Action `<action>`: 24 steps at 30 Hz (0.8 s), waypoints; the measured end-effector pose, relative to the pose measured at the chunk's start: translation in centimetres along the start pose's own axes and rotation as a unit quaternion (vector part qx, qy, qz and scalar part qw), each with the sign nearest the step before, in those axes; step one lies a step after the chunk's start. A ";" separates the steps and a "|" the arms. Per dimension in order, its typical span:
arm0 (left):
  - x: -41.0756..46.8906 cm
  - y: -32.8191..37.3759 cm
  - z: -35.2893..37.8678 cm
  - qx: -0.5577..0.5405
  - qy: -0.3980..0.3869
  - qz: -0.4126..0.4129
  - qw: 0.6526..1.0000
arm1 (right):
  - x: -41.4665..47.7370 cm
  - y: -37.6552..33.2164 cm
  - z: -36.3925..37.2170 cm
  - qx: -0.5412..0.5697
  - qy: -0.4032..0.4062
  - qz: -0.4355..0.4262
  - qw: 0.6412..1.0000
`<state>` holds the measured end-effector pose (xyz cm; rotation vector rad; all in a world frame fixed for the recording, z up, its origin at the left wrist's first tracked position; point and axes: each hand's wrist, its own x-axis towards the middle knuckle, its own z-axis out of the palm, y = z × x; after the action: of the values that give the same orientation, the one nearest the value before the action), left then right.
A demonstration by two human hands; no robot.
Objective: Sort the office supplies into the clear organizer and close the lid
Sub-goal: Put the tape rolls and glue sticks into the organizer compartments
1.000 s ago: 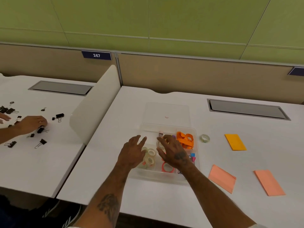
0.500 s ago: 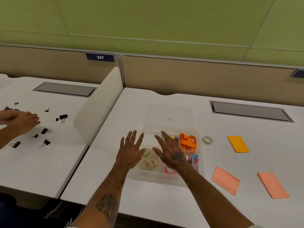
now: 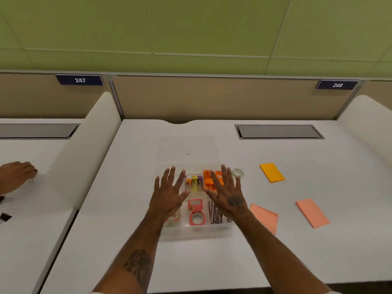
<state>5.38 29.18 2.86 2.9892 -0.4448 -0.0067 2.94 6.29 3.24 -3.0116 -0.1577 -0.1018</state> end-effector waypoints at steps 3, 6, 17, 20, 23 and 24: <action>1.7 2.1 0.4 0.018 -0.002 0.023 1.000 | -0.2 2.9 0.1 -0.013 -0.005 0.032 0.999; 3.4 4.4 0.6 0.017 0.005 0.041 0.999 | -0.2 5.7 0.2 -0.013 -0.006 0.054 0.998; 8.5 9.5 3.7 0.000 -0.036 0.035 0.999 | 1.8 11.8 0.7 -0.020 -0.054 0.057 0.997; 8.9 8.8 3.7 -0.002 -0.026 0.035 0.999 | 2.4 10.9 0.0 0.016 -0.027 0.042 0.999; 9.9 9.2 6.7 0.001 -0.050 0.012 0.999 | 4.9 13.4 2.8 0.056 -0.046 0.010 0.997; 11.5 10.5 8.5 -0.010 -0.084 -0.020 0.996 | 6.9 15.7 4.5 0.071 -0.089 0.004 0.993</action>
<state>13.17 14.90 -4.19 2.9897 -0.3989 -0.2657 11.73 -7.92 -2.63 -2.8759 -0.1628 0.1731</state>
